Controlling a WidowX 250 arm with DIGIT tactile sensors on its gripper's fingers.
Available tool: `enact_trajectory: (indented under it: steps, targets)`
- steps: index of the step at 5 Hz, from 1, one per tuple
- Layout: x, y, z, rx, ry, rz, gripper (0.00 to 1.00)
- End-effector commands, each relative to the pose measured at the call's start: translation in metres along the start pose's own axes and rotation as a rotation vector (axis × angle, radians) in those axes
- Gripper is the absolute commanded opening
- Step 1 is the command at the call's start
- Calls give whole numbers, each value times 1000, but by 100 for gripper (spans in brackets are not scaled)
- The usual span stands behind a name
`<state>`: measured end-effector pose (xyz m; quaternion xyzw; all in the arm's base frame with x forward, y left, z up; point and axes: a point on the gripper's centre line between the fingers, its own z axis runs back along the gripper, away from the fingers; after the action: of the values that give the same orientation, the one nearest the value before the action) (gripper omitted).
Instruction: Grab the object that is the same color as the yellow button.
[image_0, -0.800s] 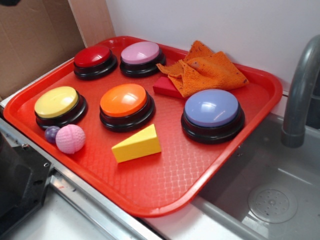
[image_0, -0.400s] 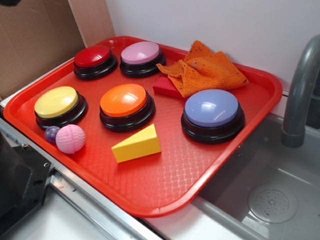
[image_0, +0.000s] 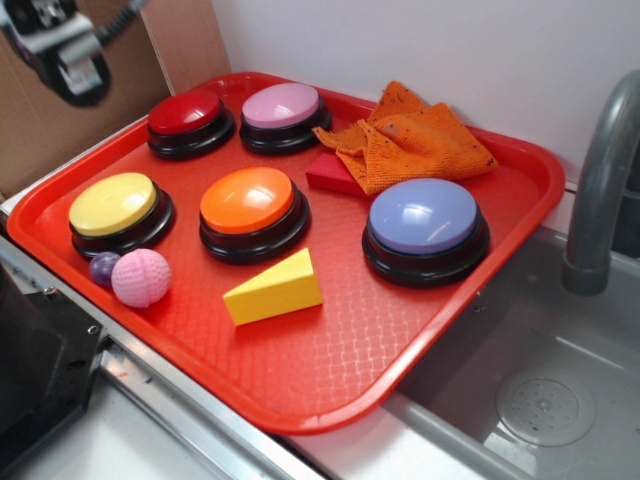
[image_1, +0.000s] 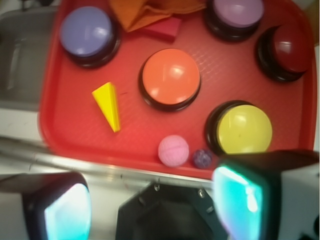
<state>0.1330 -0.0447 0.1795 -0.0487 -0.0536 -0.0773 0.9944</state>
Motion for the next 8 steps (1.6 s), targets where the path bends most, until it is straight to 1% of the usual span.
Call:
enact_trajectory:
  steps: [1, 2, 3, 5, 6, 7, 8]
  targets:
    - [14, -28, -53, 51, -42, 127, 100]
    - [24, -38, -89, 73, -25, 143, 100]
    - [31, -44, -123, 100, 7, 104, 100]
    - [35, -47, -163, 134, 8, 118, 100]
    - [35, -50, -166, 131, -12, 102, 5]
    - [35, -51, -165, 121, -16, 106, 0]
    - [41, -45, -139, 130, 28, 25, 0]
